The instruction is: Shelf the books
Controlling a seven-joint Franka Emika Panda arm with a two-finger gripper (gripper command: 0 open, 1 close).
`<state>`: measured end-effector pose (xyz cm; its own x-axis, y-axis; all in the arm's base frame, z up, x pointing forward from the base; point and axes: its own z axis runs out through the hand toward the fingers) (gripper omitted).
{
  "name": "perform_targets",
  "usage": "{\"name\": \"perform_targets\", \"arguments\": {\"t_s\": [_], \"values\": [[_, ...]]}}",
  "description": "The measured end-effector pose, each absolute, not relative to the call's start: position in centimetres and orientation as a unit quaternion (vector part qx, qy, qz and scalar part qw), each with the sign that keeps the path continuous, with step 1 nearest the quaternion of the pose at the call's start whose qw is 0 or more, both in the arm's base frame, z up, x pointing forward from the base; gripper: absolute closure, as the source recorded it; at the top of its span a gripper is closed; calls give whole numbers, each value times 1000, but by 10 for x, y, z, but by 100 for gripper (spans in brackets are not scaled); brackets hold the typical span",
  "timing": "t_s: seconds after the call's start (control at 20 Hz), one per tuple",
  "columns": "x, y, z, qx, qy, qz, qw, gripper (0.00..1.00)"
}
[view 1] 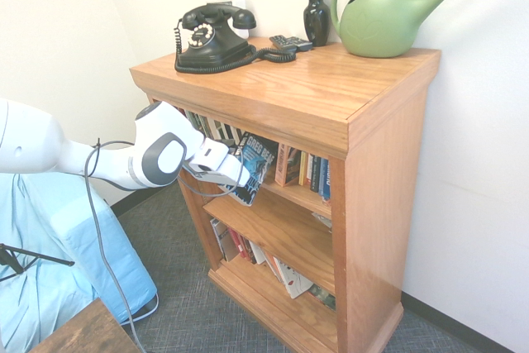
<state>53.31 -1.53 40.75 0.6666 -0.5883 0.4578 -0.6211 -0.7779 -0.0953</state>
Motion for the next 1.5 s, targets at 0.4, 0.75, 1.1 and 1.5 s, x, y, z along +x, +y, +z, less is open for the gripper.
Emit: {"name": "perform_targets", "arguments": {"t_s": [0.4, 0.75, 1.1, 1.5], "values": [[552, 3, 406, 914, -323, 243, 35, 100], [573, 7, 403, 913, -325, 246, 37, 100], [589, 8, 400, 911, -319, 257, 49, 100], [601, 19, 406, 910, -314, 265, 53, 100]]}}
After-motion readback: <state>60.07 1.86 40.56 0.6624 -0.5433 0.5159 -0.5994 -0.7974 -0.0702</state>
